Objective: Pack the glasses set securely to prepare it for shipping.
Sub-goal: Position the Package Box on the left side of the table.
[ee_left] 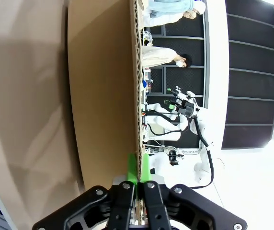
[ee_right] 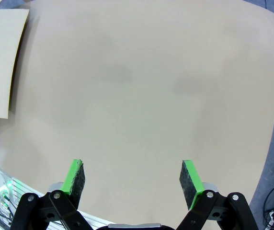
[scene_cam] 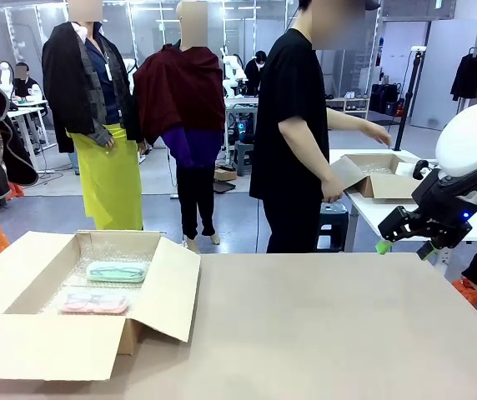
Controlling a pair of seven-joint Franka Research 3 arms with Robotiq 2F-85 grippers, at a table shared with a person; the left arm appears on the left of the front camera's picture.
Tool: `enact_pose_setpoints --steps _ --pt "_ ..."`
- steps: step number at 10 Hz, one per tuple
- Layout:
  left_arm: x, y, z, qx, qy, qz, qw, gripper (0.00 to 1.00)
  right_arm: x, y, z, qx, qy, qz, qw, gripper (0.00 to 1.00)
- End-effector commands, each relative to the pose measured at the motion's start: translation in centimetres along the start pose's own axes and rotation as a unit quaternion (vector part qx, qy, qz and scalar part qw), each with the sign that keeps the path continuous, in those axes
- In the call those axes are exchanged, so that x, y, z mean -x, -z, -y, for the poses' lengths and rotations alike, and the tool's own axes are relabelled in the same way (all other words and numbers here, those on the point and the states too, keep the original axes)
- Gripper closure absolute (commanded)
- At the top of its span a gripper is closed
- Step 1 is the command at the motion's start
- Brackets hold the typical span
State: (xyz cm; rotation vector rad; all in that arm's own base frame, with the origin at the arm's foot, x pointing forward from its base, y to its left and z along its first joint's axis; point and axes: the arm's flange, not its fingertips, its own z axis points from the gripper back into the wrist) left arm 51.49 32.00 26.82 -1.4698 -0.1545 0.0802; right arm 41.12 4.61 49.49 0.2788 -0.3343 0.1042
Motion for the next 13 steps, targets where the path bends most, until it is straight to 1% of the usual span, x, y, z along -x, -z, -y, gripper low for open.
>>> enact_pose_setpoints --steps 1,6,7,8,9,10,11,12,13 --pt "0.1 0.1 0.2 0.000 0.002 -0.001 1.000 0.98 0.1 0.0 -0.1 0.003 -0.002 0.006 1.000 0.00" --pt "0.1 0.1 0.2 0.000 0.002 -0.001 1.000 0.98 0.1 0.0 -0.1 0.003 -0.002 0.006 1.000 0.00" --pt "0.0 0.0 0.0 0.000 0.000 0.000 1.000 0.75 0.1 0.0 -0.1 0.003 -0.002 0.006 1.000 0.00" --pt "0.4 0.1 0.5 0.007 0.008 -0.006 1.000 0.62 0.1 0.0 -0.1 0.003 -0.002 0.006 1.000 0.00" --pt "0.5 0.0 0.7 0.005 0.011 -0.006 1.000 0.39 0.1 0.0 -0.1 0.003 -0.002 0.006 1.000 0.00" --pt "0.6 -0.1 0.7 0.003 0.010 -0.005 1.000 0.25 0.1 0.0 -0.1 0.003 -0.002 0.006 1.000 0.00" --pt "0.7 -0.2 0.6 0.001 0.009 -0.006 1.000 0.02 0.1 0.0 -0.1 0.003 -0.002 0.006 1.000 0.00" --pt "0.7 -0.3 1.0 0.002 0.011 -0.006 1.000 0.00 0.1 0.0 -0.1 0.003 -0.002 0.006 1.000 0.00" --pt "0.7 -0.3 1.3 0.001 0.016 -0.008 1.000 0.00 0.1 0.0 -0.1 0.003 -0.002 0.006 1.000 0.00"
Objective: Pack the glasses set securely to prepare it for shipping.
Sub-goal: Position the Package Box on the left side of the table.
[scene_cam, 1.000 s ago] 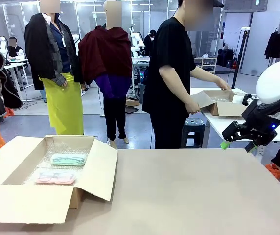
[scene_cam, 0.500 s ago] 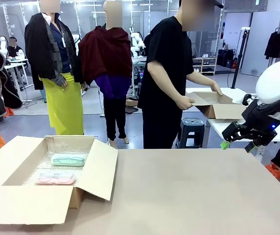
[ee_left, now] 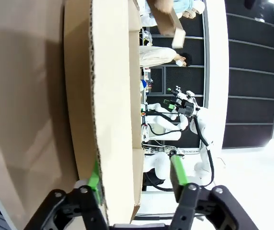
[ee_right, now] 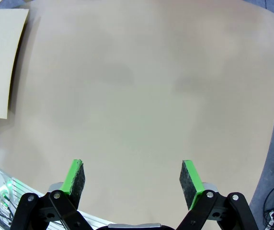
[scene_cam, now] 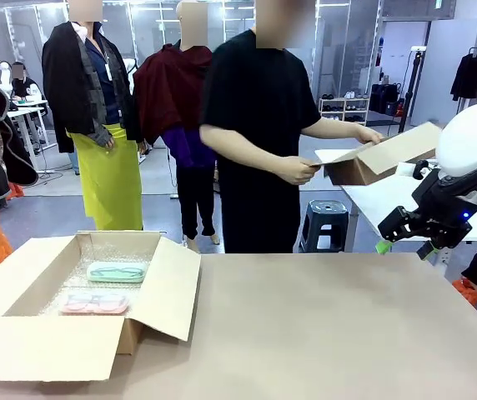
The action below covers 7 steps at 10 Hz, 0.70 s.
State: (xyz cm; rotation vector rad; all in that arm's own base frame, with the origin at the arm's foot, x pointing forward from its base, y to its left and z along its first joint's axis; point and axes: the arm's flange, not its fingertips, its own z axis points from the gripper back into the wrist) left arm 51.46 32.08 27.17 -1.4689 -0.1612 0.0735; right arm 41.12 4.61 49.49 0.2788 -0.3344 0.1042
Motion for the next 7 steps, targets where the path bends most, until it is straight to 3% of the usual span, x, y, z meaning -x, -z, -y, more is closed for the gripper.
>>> enact_pose_setpoints --steps 1,2,3,5,7 --pt "0.7 -0.3 1.3 -0.002 0.015 -0.010 1.000 0.00 0.1 0.0 -0.1 0.003 -0.002 0.006 1.000 0.00" --pt "0.9 -0.5 1.6 -0.011 0.021 -0.009 1.000 0.06 0.1 0.0 -0.1 0.003 -0.002 0.006 1.000 0.00" --pt "0.9 -0.7 2.1 -0.015 0.030 -0.007 0.999 0.00 0.1 0.0 -0.1 0.003 -0.002 0.006 1.000 0.00" --pt "1.0 -1.4 4.0 -0.042 0.070 0.007 0.997 0.00 0.1 0.0 -0.1 0.003 -0.002 0.006 1.000 0.00" --pt "1.2 -2.1 8.9 -0.063 0.137 0.007 0.989 0.00 0.1 0.0 -0.1 0.003 -0.002 0.006 1.000 0.00"
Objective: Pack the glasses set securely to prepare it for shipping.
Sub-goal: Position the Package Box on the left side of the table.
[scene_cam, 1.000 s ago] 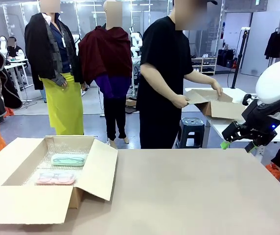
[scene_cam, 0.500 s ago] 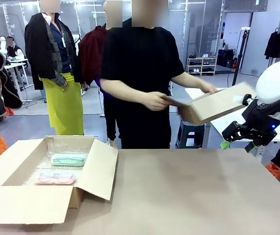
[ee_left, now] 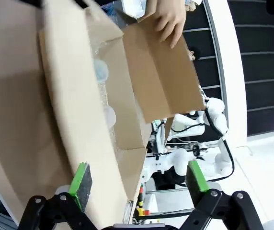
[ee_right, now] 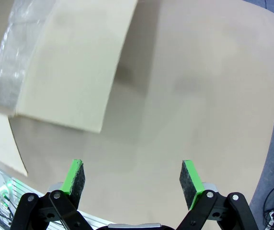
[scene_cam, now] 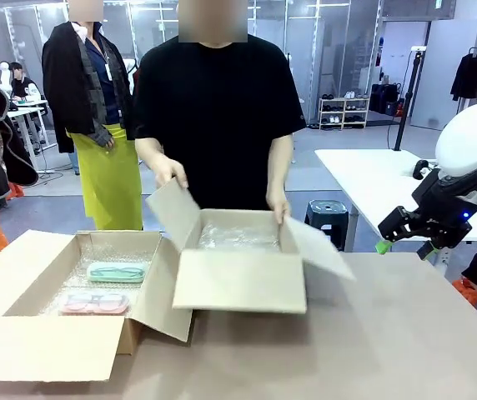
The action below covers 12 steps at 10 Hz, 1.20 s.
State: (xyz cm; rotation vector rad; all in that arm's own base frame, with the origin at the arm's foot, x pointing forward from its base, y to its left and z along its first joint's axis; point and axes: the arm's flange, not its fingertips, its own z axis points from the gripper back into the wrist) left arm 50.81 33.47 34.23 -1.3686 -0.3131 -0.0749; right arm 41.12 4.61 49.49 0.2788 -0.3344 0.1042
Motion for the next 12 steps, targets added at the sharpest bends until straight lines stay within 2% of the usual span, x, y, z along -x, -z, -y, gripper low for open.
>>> enact_pose_setpoints --steps 1,2,3,5,6,7,9,12 --pt "0.6 0.0 5.1 -0.030 0.073 -0.007 0.997 0.00 0.1 0.0 -0.1 0.003 -0.002 0.006 1.000 0.00" --pt "0.8 0.3 8.2 -0.050 0.118 -0.017 0.992 0.00 0.1 0.0 -0.1 0.003 -0.002 0.006 1.000 0.00" --pt "0.9 0.6 11.4 -0.112 0.173 -0.011 0.979 0.00 0.1 0.0 -0.1 0.003 -0.002 0.006 1.000 0.00" --pt "2.4 2.7 16.6 -0.124 0.248 -0.040 0.960 0.00 0.1 0.0 -0.1 0.003 -0.002 0.006 1.000 0.00" --pt "3.6 3.9 18.6 -0.174 0.264 -0.020 0.948 0.00 0.1 0.0 -0.1 0.003 -0.002 0.006 1.000 0.00" --pt "5.2 5.5 21.2 -0.206 0.271 -0.038 0.940 0.00 0.1 0.0 -0.1 0.003 -0.002 0.006 1.000 0.00" --pt "6.7 9.0 25.3 -0.279 0.284 -0.103 0.911 0.00 0.1 0.0 -0.1 0.003 -0.002 0.006 1.000 0.00" --pt "9.2 13.7 29.6 -0.395 0.302 -0.169 0.851 0.00 0.1 0.0 -0.1 0.003 -0.002 0.006 1.000 0.00"
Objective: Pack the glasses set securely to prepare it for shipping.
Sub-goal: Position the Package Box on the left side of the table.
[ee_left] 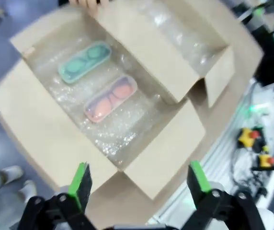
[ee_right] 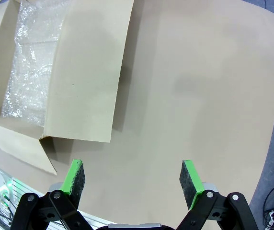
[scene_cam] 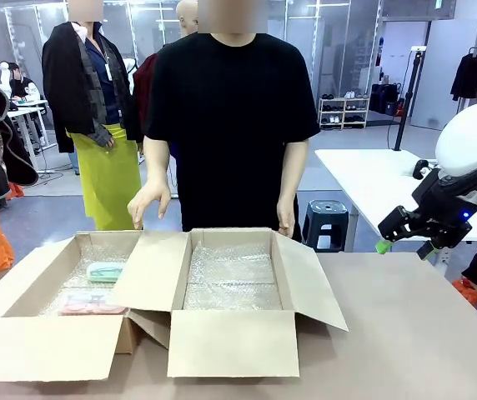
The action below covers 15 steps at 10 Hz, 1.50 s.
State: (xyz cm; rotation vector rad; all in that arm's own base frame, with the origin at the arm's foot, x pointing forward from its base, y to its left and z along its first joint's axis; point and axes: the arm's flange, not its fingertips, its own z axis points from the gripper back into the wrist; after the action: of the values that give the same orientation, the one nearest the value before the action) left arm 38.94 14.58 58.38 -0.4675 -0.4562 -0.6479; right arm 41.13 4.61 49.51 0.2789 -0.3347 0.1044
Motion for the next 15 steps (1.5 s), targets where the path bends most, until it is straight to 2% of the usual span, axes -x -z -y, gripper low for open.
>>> enact_pose_setpoints --steps 1,3,5,7,8,15 --pt "0.1 2.0 3.8 -0.047 0.018 -0.056 0.997 0.00 0.1 0.0 -0.1 0.003 -0.002 0.006 1.000 0.00" --pt "-0.6 3.7 7.1 -0.072 0.064 -0.080 0.992 0.00 0.1 0.0 -0.1 0.003 -0.002 0.006 1.000 0.00" --pt "-1.0 4.8 9.0 -0.091 0.091 -0.094 0.987 0.00 0.1 0.0 -0.1 0.003 -0.002 0.006 1.000 0.00" --pt "-1.0 5.0 9.0 -0.070 0.089 -0.067 0.991 0.00 0.1 0.0 -0.1 0.003 -0.002 0.006 1.000 0.00" --pt "-1.5 4.7 9.2 -0.070 0.100 -0.094 0.988 0.00 0.1 0.0 -0.1 0.003 -0.002 0.006 1.000 0.00" --pt "-1.5 4.7 9.2 -0.070 0.100 -0.094 0.988 0.00 0.1 0.0 -0.1 0.003 -0.002 0.006 1.000 0.00"
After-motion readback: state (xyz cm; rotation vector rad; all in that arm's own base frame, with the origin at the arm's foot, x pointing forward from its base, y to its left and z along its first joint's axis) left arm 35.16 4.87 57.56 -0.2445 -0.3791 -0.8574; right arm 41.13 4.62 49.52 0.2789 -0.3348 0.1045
